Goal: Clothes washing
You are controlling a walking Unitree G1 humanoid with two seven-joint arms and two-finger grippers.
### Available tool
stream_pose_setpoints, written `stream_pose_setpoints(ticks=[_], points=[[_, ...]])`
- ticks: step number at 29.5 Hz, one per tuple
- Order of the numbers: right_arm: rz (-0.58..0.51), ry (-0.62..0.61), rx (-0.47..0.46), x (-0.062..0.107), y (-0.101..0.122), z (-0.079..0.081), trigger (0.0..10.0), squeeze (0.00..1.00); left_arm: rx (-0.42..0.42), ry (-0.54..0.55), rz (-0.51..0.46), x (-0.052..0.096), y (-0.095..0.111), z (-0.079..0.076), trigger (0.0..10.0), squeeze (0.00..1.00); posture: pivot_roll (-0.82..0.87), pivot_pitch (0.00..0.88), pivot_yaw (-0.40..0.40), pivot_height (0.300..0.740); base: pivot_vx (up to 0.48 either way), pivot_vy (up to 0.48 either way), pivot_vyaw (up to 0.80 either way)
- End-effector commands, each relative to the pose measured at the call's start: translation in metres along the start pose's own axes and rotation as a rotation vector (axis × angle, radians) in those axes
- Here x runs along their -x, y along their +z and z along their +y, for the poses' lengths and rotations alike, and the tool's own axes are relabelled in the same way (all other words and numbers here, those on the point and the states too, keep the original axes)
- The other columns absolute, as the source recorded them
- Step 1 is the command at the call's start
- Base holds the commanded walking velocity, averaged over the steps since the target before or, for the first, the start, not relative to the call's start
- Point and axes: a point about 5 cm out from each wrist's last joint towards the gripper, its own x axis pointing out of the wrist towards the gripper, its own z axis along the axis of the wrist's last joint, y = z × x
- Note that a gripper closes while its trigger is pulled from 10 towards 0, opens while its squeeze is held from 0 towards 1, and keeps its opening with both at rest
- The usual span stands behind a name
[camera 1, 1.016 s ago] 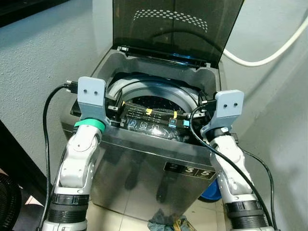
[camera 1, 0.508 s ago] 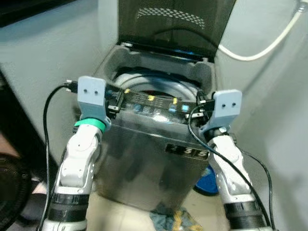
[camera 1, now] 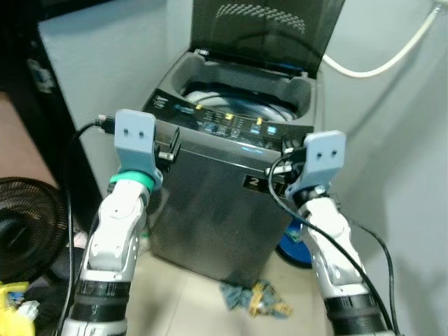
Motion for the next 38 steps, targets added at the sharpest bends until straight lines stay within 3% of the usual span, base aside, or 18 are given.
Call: stream_pose_setpoints(ticks=[1, 2, 4, 6, 9, 10, 13, 18, 21, 32, 38], points=[[0.037, 0.002, 0.010, 0.003, -0.010, -0.001, 10.0, 0.00, -0.014, -0.032, 0.034, 0.002, -0.009, -0.006, 10.0, 0.00, 0.11, 0.000, -0.038, 0.740, 0.000, 0.000, 0.00], [0.037, 0.002, 0.010, 0.003, -0.010, -0.001, 10.0, 0.00, -0.014, -0.032, 0.034, 0.002, -0.009, -0.006, 10.0, 0.00, 0.11, 0.000, -0.038, 0.740, 0.000, 0.000, 0.00], [0.128, 0.000, 0.031, 0.012, -0.034, -0.006, 10.0, 0.00, -0.037, -0.052, 0.092, 0.009, -0.025, -0.009, 10.0, 0.00, 0.11, 0.000, -0.041, 0.740, 0.000, 0.000, 0.00], [0.128, 0.000, 0.031, 0.012, -0.034, -0.006, 10.0, 0.00, -0.037, -0.052, 0.092, 0.009, -0.025, -0.009, 10.0, 0.00, 0.11, 0.000, -0.041, 0.740, 0.000, 0.000, 0.00], [0.309, -0.027, 0.065, 0.037, -0.079, -0.022, 10.0, 0.00, -0.048, -0.051, 0.270, 0.032, -0.075, -0.007, 10.0, 0.00, 0.11, 0.000, -0.056, 0.740, 0.000, 0.000, 0.00], [0.309, -0.027, 0.065, 0.037, -0.079, -0.022, 10.0, 0.00, -0.048, -0.051, 0.270, 0.032, -0.075, -0.007, 10.0, 0.00, 0.11, 0.000, -0.056, 0.740, 0.000, 0.000, 0.00], [0.438, -0.011, 0.104, 0.062, -0.109, -0.031, 10.0, 0.00, -0.066, -0.053, 0.429, 0.061, -0.117, -0.007, 10.0, 0.00, 0.11, 0.000, -0.069, 0.740, 0.000, 0.000, 0.00], [0.478, -0.008, 0.113, 0.071, -0.119, -0.033, 10.0, 0.00, -0.083, -0.052, 0.477, 0.071, -0.130, -0.007, 10.0, 0.00, 0.12, 0.000, -0.070, 0.740, 0.000, 0.000, 0.00], [0.547, -0.017, 0.132, 0.091, -0.137, -0.035, 10.0, 0.00, -0.129, -0.065, 0.550, 0.095, -0.153, -0.011, 10.0, 0.00, 0.12, 0.000, -0.076, 0.740, 0.000, 0.000, 0.00], [0.538, 0.021, 0.147, 0.096, -0.146, -0.016, 10.0, 0.00, -0.168, -0.067, 0.543, 0.099, -0.161, -0.006, 10.0, 0.00, 0.11, 0.000, -0.061, 0.740, 0.000, 0.000, 0.21], [0.636, 0.044, 0.165, 0.113, -0.162, -0.014, 10.0, 0.00, -0.177, -0.055, 0.566, 0.103, -0.168, -0.005, 10.0, 0.00, 0.10, 0.000, -0.059, 0.740, 0.000, 0.000, 0.78]])
